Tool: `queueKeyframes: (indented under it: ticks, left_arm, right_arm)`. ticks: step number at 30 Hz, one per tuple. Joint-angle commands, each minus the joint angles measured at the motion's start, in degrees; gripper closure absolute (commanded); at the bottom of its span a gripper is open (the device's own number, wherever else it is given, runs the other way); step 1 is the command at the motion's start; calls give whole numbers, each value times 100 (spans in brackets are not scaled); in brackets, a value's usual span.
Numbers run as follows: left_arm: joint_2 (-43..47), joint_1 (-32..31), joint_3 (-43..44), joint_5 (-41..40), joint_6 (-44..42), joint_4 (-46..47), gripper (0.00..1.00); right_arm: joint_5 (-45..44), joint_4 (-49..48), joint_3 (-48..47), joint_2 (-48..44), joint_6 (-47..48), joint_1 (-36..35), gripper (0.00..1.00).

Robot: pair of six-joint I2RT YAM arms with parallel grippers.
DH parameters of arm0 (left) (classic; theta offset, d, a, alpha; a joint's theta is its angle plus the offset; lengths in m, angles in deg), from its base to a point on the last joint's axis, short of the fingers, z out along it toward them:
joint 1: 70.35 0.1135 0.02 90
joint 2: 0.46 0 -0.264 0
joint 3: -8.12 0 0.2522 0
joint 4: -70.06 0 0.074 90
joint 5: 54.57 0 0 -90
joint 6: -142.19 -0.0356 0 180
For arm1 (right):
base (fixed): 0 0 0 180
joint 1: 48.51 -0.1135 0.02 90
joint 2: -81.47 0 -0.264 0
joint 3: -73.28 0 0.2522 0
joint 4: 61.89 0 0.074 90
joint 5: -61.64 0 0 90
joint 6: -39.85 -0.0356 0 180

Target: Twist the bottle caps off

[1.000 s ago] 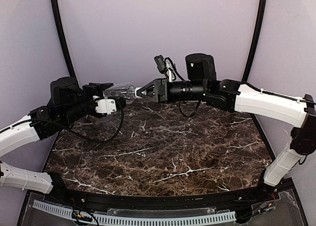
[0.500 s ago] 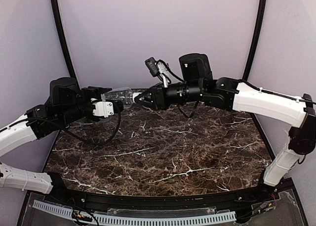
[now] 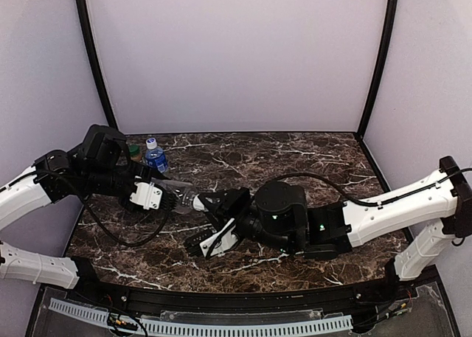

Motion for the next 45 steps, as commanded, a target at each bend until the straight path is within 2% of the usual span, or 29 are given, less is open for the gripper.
queueKeyframes:
  ticks: [1, 4, 5, 7, 9, 10, 14, 17, 19, 22, 24, 27, 30, 33, 37, 45]
  left_arm:
    - [40, -44, 228, 483, 173, -39, 56]
    - [51, -47, 212, 482, 186, -41, 56]
    - [54, -44, 209, 457, 195, -18, 56]
    - [75, -43, 170, 352, 269, 120, 56]
    - [93, -45, 123, 149, 346, 366, 57]
    - [114, -44, 66, -24, 363, 611, 57]
    - [167, -43, -192, -768, 414, 1769, 57]
    - [169, -45, -491, -1262, 261, 2690, 57]
    - [175, -48, -683, -1532, 30, 3343, 57]
    - [169, -45, -879, -1767, -264, 4137, 56]
    - [152, -51, -915, -1862, -330, 4324, 56]
    - [126, -50, -936, -1950, -452, 4465, 55]
    - [87, -51, -950, -1973, -567, 4491, 55]
    - [83, -51, -948, -1960, -569, 4400, 55]
    - [75, -52, -946, -1947, -554, 4336, 55]
    - [58, -50, -942, -1947, -551, 4237, 54]
  right_arm:
    - [-662, -1734, 102, 277, 2744, -60, 100]
    - [-661, -1914, 64, 413, 2927, -59, 100]
    - [-661, -2049, 63, 457, 2896, -60, 85]
    - [-700, -2381, 79, 512, 2674, -54, 28]
    - [-758, -2558, 67, 470, 2258, -60, 5]
    - [-791, -2502, 16, 406, 1763, -57, 2]
    - [-523, -989, -299, -46, -461, -28, 1]
    - [239, 385, -681, -380, -2598, 205, 1]
    - [899, 873, -911, -589, -4253, 568, 1]
    - [2515, 1039, -935, -833, -6923, 1472, 1]
    - [3598, 774, -767, -913, -8578, 2071, 1]
    - [4362, 221, -539, -832, -10504, 2601, 1]
    - [5001, 48, -687, -562, -11325, 2804, 1]
    - [5535, -77, -937, -261, -11769, 2858, 2]
    - [5744, -122, -1190, -19, -12069, 2858, 10]
    - [5941, 110, -1622, 409, -12146, 2858, 42]
